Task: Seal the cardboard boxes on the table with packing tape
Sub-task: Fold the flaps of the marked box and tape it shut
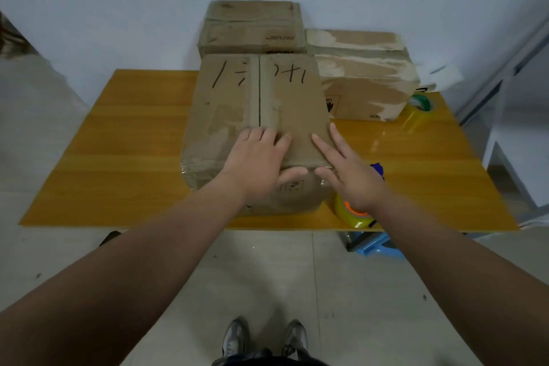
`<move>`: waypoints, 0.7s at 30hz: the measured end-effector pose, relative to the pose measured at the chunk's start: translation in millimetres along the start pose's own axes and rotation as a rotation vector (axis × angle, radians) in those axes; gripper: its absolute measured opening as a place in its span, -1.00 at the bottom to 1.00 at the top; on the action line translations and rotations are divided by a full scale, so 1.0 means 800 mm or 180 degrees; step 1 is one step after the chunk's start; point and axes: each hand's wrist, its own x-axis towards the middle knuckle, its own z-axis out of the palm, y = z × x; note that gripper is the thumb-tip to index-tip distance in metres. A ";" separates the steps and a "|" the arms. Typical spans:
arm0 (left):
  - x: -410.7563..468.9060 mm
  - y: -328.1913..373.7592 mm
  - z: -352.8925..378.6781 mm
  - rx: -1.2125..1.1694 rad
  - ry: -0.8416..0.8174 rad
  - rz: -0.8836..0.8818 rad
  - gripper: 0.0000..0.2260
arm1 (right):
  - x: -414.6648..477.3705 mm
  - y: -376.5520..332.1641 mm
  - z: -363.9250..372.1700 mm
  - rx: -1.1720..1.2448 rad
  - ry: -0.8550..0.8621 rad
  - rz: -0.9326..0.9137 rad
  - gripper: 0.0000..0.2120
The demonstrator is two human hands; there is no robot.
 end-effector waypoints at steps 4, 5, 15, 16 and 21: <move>0.038 0.039 -0.001 0.0158 -0.0002 0.0727 -0.23 | 0.002 0.005 0.000 -0.0237 -0.0292 -0.0115 -0.08; 0.042 0.043 0.003 0.0149 -0.0080 0.0789 -0.23 | 0.003 0.009 -0.003 -0.0188 -0.0417 -0.0108 0.05; 0.018 0.023 0.030 0.0068 -0.0137 0.0347 -0.29 | -0.006 0.008 0.004 -0.0048 -0.0157 0.0111 -0.32; 0.011 0.013 0.030 0.0048 -0.0126 0.0325 -0.30 | -0.007 0.004 0.009 0.0141 -0.0046 0.0301 -0.39; -0.047 -0.061 0.038 0.0070 -0.0206 0.0108 -0.42 | -0.015 -0.015 0.035 0.1190 0.0553 0.0816 -0.54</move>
